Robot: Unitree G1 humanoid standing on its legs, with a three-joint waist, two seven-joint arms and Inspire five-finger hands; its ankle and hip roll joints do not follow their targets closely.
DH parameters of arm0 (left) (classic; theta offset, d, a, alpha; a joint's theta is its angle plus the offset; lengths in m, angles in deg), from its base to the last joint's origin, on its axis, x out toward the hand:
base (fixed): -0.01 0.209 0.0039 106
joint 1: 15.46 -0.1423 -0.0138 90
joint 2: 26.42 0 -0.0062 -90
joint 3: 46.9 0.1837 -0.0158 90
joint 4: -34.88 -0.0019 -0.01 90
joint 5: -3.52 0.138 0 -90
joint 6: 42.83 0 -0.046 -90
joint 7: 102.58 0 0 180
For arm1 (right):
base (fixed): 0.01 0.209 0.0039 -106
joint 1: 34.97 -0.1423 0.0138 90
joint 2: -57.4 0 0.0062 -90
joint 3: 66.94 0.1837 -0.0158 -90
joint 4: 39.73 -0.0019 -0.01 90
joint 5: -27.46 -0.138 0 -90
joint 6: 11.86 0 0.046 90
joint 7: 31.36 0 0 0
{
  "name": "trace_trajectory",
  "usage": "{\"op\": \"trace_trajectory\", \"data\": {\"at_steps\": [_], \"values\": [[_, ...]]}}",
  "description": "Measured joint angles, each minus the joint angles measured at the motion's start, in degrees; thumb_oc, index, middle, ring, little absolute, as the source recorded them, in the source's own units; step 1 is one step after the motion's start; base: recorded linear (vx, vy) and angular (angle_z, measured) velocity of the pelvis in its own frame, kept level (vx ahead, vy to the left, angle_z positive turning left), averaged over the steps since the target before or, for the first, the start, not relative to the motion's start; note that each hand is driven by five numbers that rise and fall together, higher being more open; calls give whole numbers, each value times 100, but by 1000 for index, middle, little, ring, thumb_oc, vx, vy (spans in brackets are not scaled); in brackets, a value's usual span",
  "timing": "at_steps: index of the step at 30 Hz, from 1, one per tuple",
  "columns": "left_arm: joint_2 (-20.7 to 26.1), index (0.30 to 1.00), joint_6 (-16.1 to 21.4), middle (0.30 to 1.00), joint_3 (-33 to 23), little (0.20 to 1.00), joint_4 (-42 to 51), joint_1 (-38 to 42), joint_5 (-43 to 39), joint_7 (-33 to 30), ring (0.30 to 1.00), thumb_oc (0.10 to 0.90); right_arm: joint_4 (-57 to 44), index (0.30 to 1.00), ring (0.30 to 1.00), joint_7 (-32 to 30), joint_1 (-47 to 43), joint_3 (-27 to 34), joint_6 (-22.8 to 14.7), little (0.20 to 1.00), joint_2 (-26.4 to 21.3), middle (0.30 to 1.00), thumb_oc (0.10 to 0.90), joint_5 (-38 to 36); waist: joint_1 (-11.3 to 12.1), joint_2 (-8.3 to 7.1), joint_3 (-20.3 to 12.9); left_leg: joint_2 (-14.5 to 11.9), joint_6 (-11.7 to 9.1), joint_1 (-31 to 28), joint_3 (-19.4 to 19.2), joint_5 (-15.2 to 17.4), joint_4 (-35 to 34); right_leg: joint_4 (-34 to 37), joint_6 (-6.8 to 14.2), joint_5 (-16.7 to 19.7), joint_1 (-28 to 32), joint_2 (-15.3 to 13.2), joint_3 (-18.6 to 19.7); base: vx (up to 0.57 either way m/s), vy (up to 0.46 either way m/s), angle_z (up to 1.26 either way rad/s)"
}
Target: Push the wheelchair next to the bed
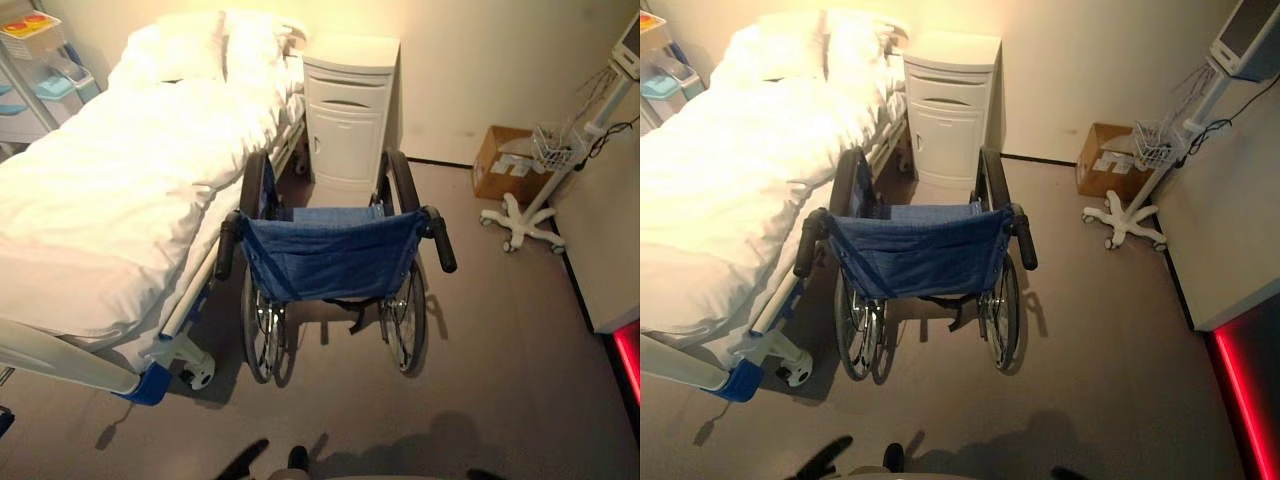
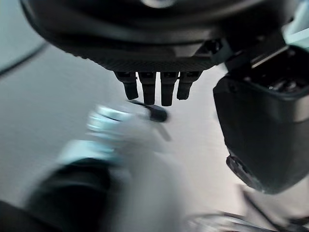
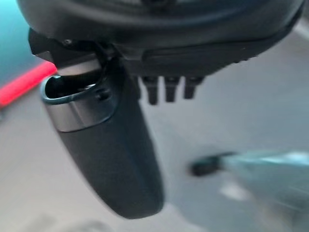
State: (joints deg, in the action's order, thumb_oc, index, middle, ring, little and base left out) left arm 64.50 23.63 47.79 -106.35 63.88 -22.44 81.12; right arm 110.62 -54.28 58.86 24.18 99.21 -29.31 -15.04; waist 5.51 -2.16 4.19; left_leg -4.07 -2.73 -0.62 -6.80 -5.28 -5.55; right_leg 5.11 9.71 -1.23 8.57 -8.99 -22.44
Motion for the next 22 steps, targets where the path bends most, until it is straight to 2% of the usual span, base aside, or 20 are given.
{"op": "trace_trajectory", "data": {"at_steps": [4,8,14,22], "values": [[-270,900,110,900,-113,900,-778,269,-148,-68,900,800,474,900,900,1338,-242,-585,127,900,309,900,800,974,17,-4,-39,16,3,25,22,0,0,-2,-13,-27,5,-17,-31,8,32,6],[-283,900,280,900,-164,900,-1221,477,-75,-231,900,800,531,900,900,2078,-311,-897,10,900,246,900,800,1752,-9,-53,-134,24,7,30,20,0,-2,-5,-14,-36,5,-22,-27,-3,17,1],[-274,900,314,900,-176,900,-1473,621,-76,-345,900,800,570,900,900,2504,-257,-913,-201,900,207,900,800,2037,-146,-132,-205,20,7,21,7,3,-4,-5,-41,-60,7,-18,-11,0,0,0],[-262,900,320,900,-177,900,-1523,644,-177,-323,900,800,698,900,900,2780,-255,-902,-261,900,208,900,800,2374,-126,-170,-249,20,8,21,11,5,-4,-4,-44,-61,12,-18,-8,0,0,0]]}}
